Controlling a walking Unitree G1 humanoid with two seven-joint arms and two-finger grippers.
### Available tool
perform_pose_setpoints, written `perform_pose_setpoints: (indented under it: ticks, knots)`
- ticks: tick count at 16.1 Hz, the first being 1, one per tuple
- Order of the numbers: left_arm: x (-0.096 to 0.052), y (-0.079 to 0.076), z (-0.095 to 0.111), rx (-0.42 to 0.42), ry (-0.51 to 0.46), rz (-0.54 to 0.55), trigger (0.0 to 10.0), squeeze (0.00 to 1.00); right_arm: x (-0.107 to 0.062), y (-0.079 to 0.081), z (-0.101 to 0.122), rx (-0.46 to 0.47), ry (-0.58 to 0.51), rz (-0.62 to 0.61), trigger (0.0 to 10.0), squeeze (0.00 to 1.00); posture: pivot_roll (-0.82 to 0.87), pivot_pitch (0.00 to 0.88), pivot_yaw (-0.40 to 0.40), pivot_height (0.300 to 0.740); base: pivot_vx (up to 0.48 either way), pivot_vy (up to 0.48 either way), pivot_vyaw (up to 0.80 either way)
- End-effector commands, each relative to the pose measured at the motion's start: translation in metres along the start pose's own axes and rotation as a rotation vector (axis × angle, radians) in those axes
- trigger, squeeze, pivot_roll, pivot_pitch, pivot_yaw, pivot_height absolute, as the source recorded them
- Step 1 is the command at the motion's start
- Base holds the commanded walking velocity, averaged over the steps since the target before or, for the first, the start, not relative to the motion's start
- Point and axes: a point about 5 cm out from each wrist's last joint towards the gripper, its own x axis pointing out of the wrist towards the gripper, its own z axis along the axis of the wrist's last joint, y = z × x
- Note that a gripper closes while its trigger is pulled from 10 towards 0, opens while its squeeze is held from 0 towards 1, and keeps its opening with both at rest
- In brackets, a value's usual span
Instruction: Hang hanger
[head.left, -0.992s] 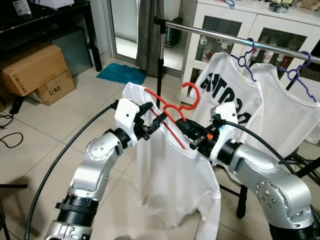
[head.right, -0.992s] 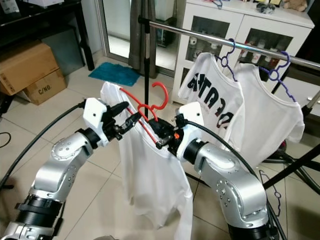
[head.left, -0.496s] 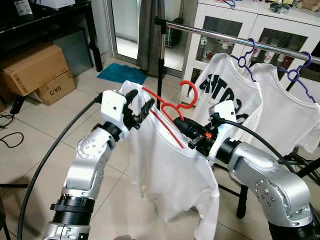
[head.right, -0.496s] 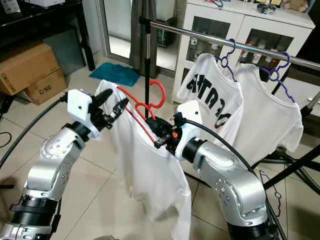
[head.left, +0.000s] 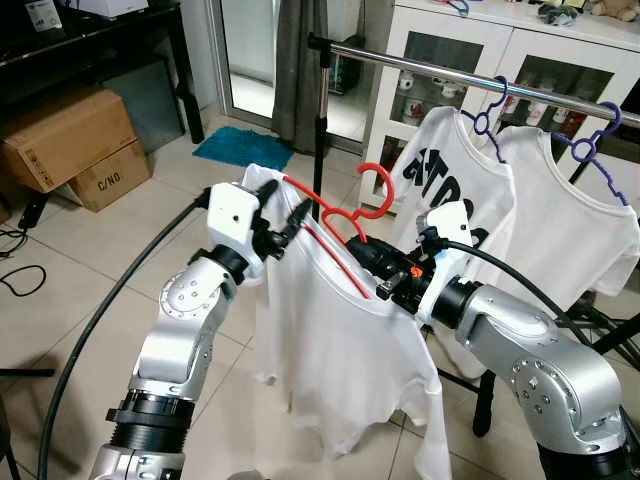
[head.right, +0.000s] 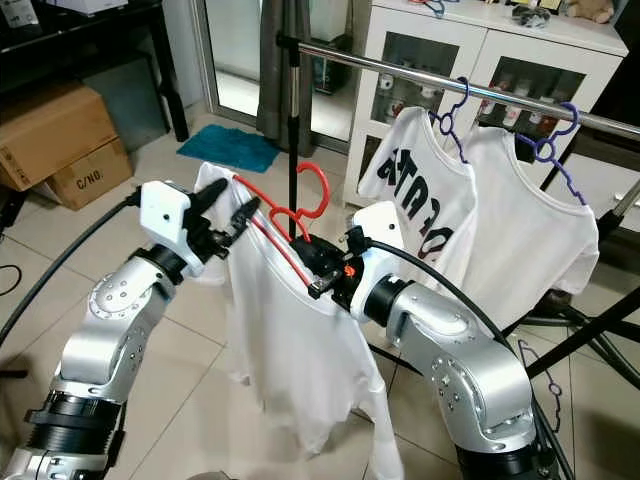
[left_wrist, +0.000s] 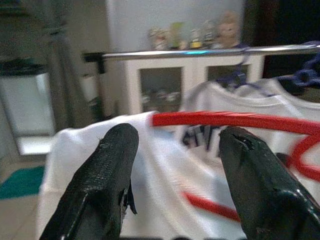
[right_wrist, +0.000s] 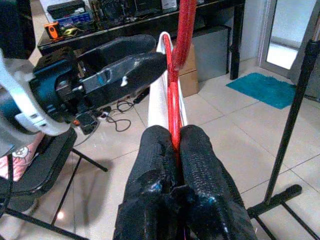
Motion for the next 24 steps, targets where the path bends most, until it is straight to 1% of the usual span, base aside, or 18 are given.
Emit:
perform_pose_setpoints:
  ticks: [1,2,4,6,7,8,9,11,14,24]
  knots:
    - [0.001,0.007,-0.002,0.011,0.025,0.038,10.0,0.0,0.001,-0.002,0.006,-0.018,-0.023,0.002,0.0,0.0,0.04,0.0,-0.022,0.74,0.0,0.0,0.0]
    - [0.0,0.007,-0.004,0.015,0.035,0.042,10.0,0.0,0.0,-0.001,0.006,-0.019,-0.023,0.002,0.0,0.0,0.05,0.0,-0.026,0.74,0.0,0.0,0.0]
    - [0.0,0.003,-0.012,0.006,0.086,0.017,10.0,0.0,0.0,-0.001,0.007,-0.019,-0.023,0.002,0.0,0.0,0.04,0.0,-0.024,0.74,0.0,0.0,0.0]
    - [0.0,0.003,-0.015,-0.005,0.104,0.023,10.0,0.0,0.0,-0.001,0.007,-0.018,-0.024,0.003,0.0,0.0,0.04,0.0,-0.023,0.74,0.0,0.0,0.0]
    - [0.002,0.004,-0.018,-0.023,0.113,0.022,8.2,0.0,0.0,-0.001,0.007,-0.018,-0.024,0.002,0.0,0.0,0.04,0.0,-0.024,0.74,0.0,0.0,0.0]
    - [0.004,0.005,-0.019,-0.03,0.119,0.018,1.2,0.0,0.0,-0.001,0.007,-0.017,-0.024,0.003,0.0,0.0,0.04,0.0,-0.024,0.74,0.0,0.0,0.0]
    - [0.007,0.006,-0.019,-0.03,0.121,0.018,0.0,0.0,0.0,0.0,0.007,-0.017,-0.024,0.005,0.0,0.0,0.04,0.0,-0.026,0.74,0.0,0.0,0.0]
    - [0.013,0.008,-0.018,-0.027,0.123,0.019,0.0,0.0,0.0,0.0,0.007,-0.017,-0.023,0.007,0.0,0.0,0.04,0.0,-0.026,0.74,0.0,0.0,0.0]
    - [0.016,0.01,-0.017,-0.024,0.122,0.016,0.0,0.0,0.0,0.0,0.007,-0.016,-0.024,0.007,0.0,0.0,0.04,0.0,-0.024,0.74,0.0,0.0,0.0]
    - [0.018,0.012,-0.019,-0.021,0.124,0.009,0.0,0.0,0.001,0.0,0.008,-0.013,-0.027,0.008,0.0,0.0,0.04,0.0,-0.028,0.74,0.0,0.0,0.0]
